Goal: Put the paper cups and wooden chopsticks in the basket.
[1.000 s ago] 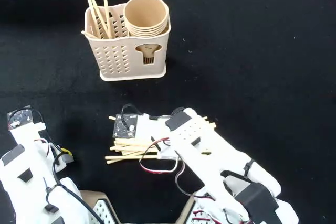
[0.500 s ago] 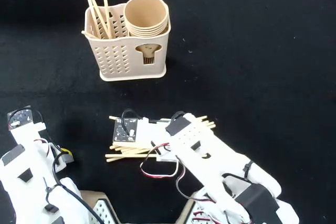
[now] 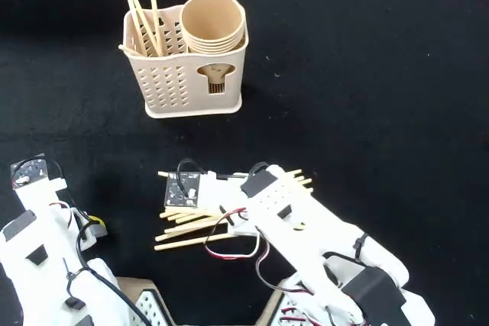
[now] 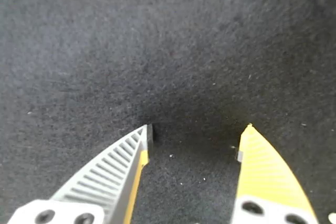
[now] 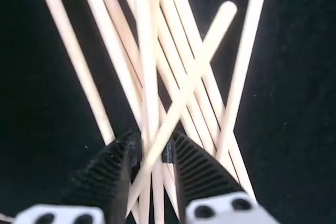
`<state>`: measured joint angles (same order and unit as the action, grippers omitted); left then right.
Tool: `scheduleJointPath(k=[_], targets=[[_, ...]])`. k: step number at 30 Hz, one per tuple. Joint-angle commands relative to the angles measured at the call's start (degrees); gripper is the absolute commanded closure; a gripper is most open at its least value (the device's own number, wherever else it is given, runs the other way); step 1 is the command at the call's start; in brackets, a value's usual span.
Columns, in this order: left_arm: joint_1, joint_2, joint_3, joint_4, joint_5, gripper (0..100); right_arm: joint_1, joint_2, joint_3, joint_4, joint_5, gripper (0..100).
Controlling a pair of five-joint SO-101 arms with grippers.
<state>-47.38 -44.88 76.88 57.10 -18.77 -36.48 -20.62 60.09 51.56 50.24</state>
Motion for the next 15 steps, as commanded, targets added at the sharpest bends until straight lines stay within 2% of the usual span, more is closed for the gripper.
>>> scheduleJointPath(k=[1,7,15], targets=[[0.66,-0.44,0.04,-1.05,0.62,72,-0.70,0.57,-1.71,2.64,0.35,97.0],[0.66,-0.44,0.04,-1.05,0.62,72,-0.79,0.57,-11.82,12.57,0.35,97.2],[0.66,-0.44,0.04,-1.05,0.62,72,-0.97,0.48,-15.96,13.89,-1.23,98.6]])
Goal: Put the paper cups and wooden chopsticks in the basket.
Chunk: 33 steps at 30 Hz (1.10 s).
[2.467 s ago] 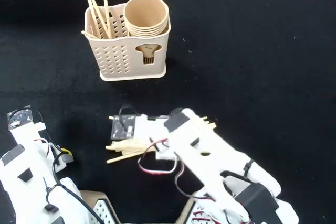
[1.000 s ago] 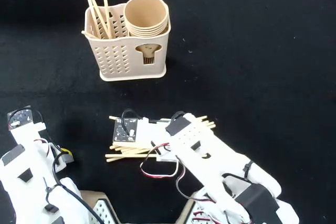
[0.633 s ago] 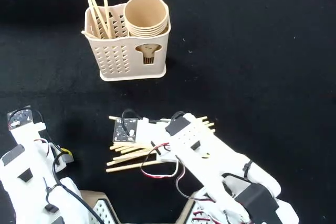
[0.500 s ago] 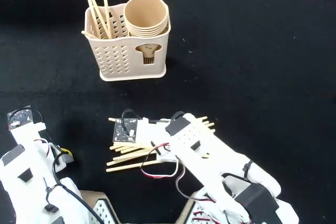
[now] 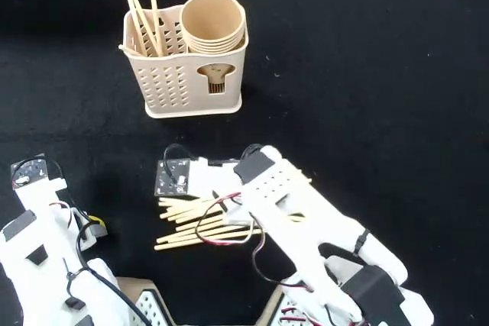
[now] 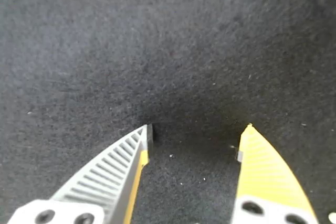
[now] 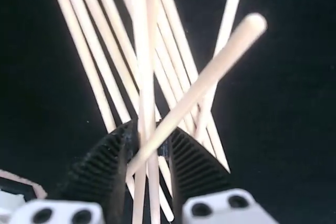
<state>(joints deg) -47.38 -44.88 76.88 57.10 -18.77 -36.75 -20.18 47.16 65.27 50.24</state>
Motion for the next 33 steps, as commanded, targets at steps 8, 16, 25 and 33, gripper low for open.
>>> scheduleJointPath(k=[8,16,25,33], targets=[[0.66,-0.44,0.04,-1.05,0.62,72,-6.33,-4.44,-3.03,-0.09,-7.65,98.6],[0.66,-0.44,0.04,-1.05,0.62,72,-6.59,-14.46,-2.95,-5.27,-15.47,98.6],[0.66,-0.44,0.04,-1.05,0.62,72,-6.51,-19.74,-3.03,-9.49,-22.33,98.6],[0.66,-0.44,0.04,-1.05,0.62,72,-6.51,-23.69,-5.14,-11.16,-23.47,98.6]])
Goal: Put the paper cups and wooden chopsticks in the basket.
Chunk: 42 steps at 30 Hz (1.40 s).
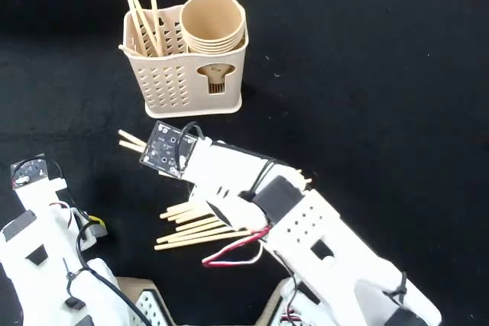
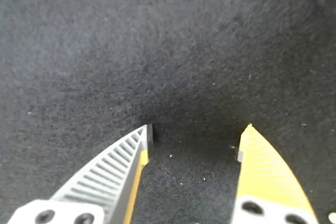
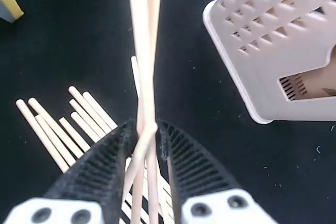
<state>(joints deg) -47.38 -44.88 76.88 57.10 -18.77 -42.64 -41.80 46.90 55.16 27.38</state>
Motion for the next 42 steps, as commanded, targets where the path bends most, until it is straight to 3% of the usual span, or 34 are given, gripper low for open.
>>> scheduleJointPath(k=[1,8,15,19,25,36,42], targets=[[0.66,-0.44,0.04,-1.05,0.62,72,-0.62,-2.24,-5.76,-0.97,-0.62,98.6],[0.66,-0.44,0.04,-1.05,0.62,72,2.73,-1.89,-15.60,-1.14,-5.36,98.6],[0.66,-0.44,0.04,-1.05,0.62,72,3.08,-1.80,-21.14,-1.14,-5.45,98.6],[0.66,-0.44,0.04,-1.05,0.62,72,5.01,-1.71,-26.59,-2.46,-11.60,98.6],[0.66,-0.44,0.04,-1.05,0.62,72,8.26,1.71,-27.74,-20.22,-22.33,98.6],[0.66,-0.44,0.13,-1.05,0.62,72,8.35,17.63,-28.18,-50.81,-22.24,98.5],[0.66,-0.44,0.13,-1.05,0.62,72,9.76,27.38,-34.95,-54.77,-22.24,98.5]])
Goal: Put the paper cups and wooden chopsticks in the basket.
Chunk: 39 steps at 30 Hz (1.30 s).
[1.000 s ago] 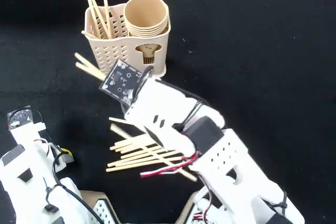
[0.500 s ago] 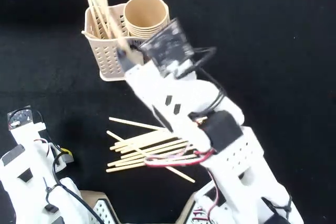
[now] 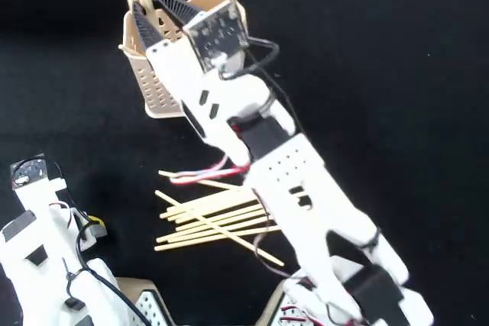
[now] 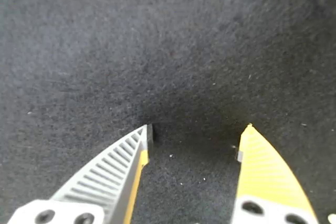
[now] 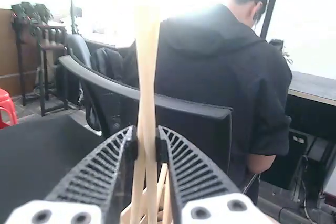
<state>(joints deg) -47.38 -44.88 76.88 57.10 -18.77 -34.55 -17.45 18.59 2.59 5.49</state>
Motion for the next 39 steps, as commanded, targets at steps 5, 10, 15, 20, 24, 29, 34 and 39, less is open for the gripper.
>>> scheduleJointPath(k=[5,10,15,20,24,29,34,39], targets=[[0.66,-0.44,0.13,-1.05,0.62,72,3.08,12.18,-14.46,-2.11,-0.44,98.5],[0.66,-0.44,0.13,-1.05,0.62,72,3.08,19.03,-16.48,-2.29,-0.44,98.5],[0.66,-0.44,0.13,-0.97,0.62,72,3.52,24.48,-16.13,-2.37,-0.35,98.5],[0.66,-0.44,0.13,-0.97,0.62,72,4.40,27.21,-15.69,-1.85,-0.35,98.5],[0.75,-0.44,0.13,-0.97,0.62,72,4.04,26.68,-15.16,4.31,-0.35,96.9],[2.07,-0.44,0.13,-0.97,0.62,72,4.13,26.51,-17.63,13.54,-0.35,85.2],[3.21,-0.44,0.48,-0.97,0.62,72,4.04,26.42,-21.49,17.49,-0.35,88.2],[3.12,-0.44,0.48,-0.97,0.62,72,4.13,25.71,-24.48,18.37,-0.35,88.5]])
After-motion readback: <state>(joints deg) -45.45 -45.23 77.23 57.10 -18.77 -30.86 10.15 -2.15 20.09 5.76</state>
